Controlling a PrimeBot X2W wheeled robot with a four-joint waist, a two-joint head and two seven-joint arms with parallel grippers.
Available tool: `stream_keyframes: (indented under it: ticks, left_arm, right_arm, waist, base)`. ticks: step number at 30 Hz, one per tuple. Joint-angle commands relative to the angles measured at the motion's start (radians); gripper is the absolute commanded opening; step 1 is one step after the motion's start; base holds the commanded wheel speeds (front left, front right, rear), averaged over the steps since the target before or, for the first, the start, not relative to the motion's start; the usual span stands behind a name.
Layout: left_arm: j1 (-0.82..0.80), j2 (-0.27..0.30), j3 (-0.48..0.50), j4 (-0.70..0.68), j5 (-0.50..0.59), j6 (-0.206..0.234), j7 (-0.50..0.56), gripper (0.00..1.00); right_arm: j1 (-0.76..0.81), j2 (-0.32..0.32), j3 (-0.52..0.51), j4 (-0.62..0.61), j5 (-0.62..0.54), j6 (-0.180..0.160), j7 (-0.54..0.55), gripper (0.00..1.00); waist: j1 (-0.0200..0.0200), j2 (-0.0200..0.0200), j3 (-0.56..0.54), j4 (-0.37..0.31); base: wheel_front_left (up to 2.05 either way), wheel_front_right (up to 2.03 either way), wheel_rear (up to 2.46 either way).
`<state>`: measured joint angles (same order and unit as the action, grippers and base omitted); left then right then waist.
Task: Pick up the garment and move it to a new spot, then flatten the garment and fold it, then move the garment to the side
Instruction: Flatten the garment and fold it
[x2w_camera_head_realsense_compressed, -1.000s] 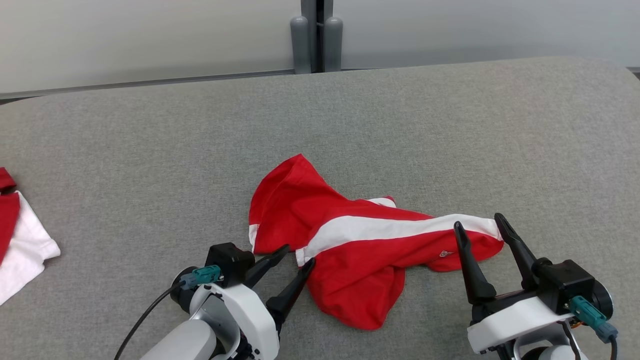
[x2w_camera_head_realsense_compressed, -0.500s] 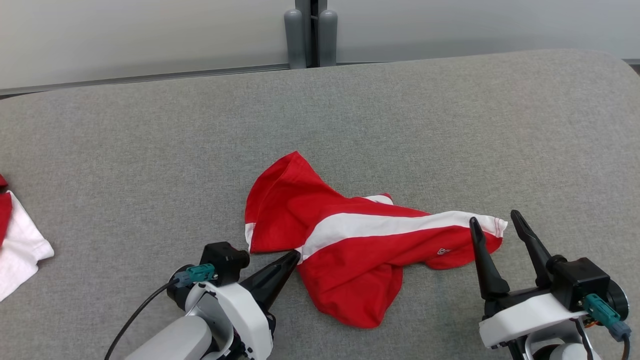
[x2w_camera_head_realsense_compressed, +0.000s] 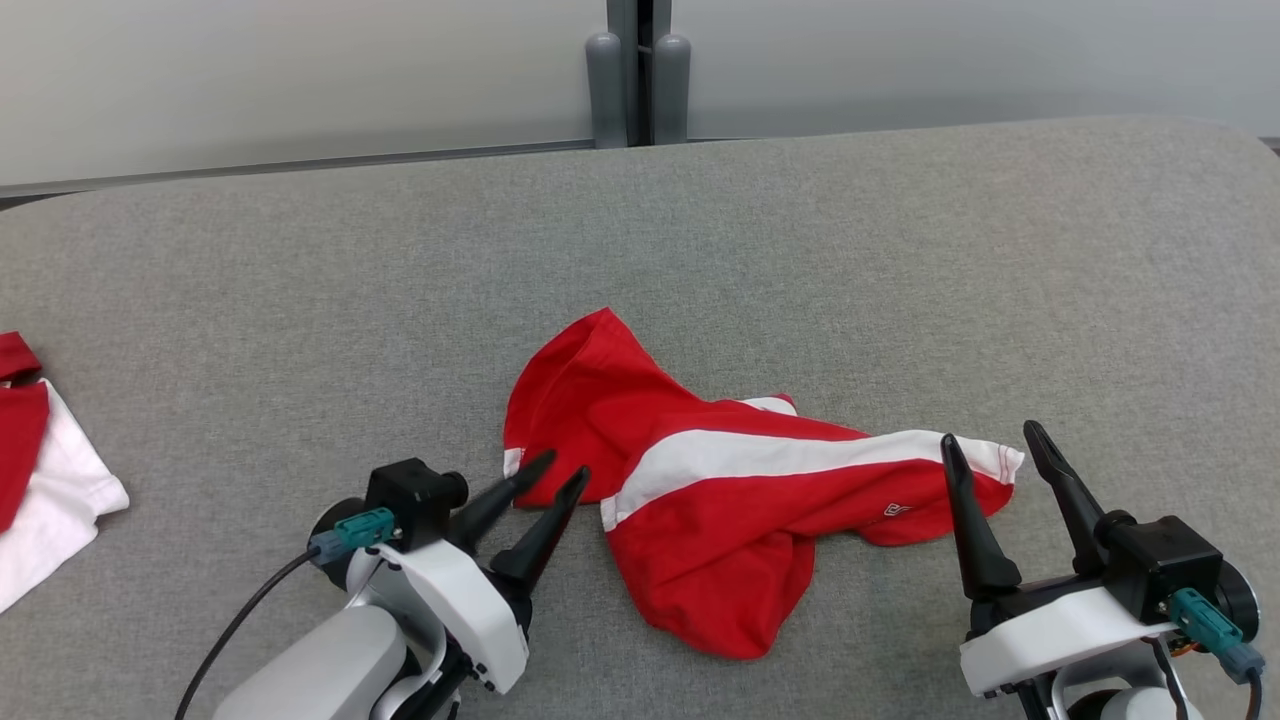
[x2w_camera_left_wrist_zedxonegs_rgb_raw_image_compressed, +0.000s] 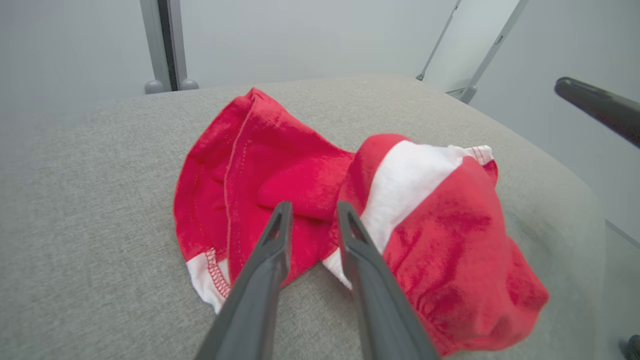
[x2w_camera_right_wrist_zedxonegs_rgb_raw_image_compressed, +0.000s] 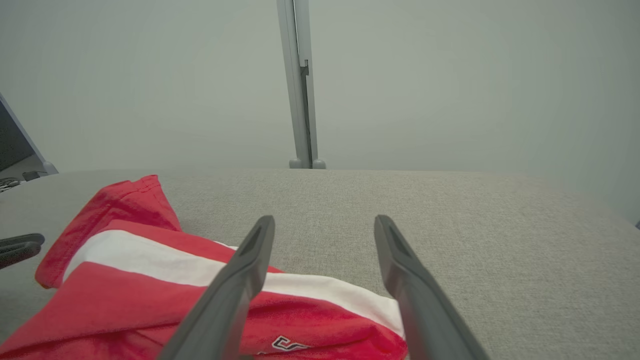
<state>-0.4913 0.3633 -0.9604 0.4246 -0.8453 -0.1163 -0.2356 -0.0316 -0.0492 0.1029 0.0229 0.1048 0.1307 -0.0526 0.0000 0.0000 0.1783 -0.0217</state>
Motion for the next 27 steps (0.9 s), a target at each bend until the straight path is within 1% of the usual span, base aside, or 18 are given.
stream_keyframes:
  ticks: [1, 5, 9, 13, 19, 23, 27]
  left_arm:
    - [-0.002, 0.003, 0.019, -0.008, 0.012, 0.017, -0.013, 1.0]
    - [0.025, 0.012, 0.089, -0.05, 0.042, 0.068, -0.028, 1.0]
    - [0.082, 0.02, 0.233, -0.148, 0.102, 0.126, -0.03, 1.0]
    - [0.154, 0.028, 0.364, -0.217, 0.164, 0.153, -0.03, 1.0]
    - [0.249, 0.028, 0.54, -0.252, 0.247, 0.2, -0.03, 1.0]
    - [0.306, 0.027, 0.639, -0.266, 0.286, 0.208, -0.03, 1.0]
    - [0.353, 0.025, 0.694, -0.278, 0.316, 0.197, -0.03, 1.0]
  right_arm:
    - [0.0, -0.002, -0.005, -0.002, 0.006, 0.0, -0.005, 1.0]
    - [0.006, -0.002, -0.005, -0.003, 0.007, 0.0, -0.008, 1.0]
    - [0.01, -0.003, -0.009, 0.0, 0.01, 0.0, -0.007, 1.0]
    - [0.015, -0.002, -0.011, 0.003, 0.011, 0.0, -0.004, 1.0]
    - [0.019, -0.002, -0.008, 0.008, 0.016, 0.0, 0.0, 1.0]
    - [0.018, -0.003, -0.005, 0.01, 0.017, 0.0, 0.0, 1.0]
    - [0.022, -0.003, -0.006, 0.011, 0.018, 0.0, 0.002, 1.0]
  waist:
    - [0.0, 0.0, -0.006, 0.005]
    - [0.0, 0.0, -0.02, 0.015]
    - [0.0, 0.0, -0.038, 0.028]
    - [0.0, 0.0, -0.054, 0.041]
    - [0.0, 0.0, -0.078, 0.054]
    - [0.0, 0.0, -0.089, 0.058]
    - [0.0, 0.0, -0.098, 0.063]
  base:
    - [0.0, 0.0, 0.0]
    - [0.0, 0.0, 0.0]
    - [0.0, 0.0, 0.0]
    - [0.0, 0.0, 0.0]
    - [0.0, 0.0, 0.0]
    - [0.0, 0.0, 0.0]
    - [0.0, 0.0, 0.0]
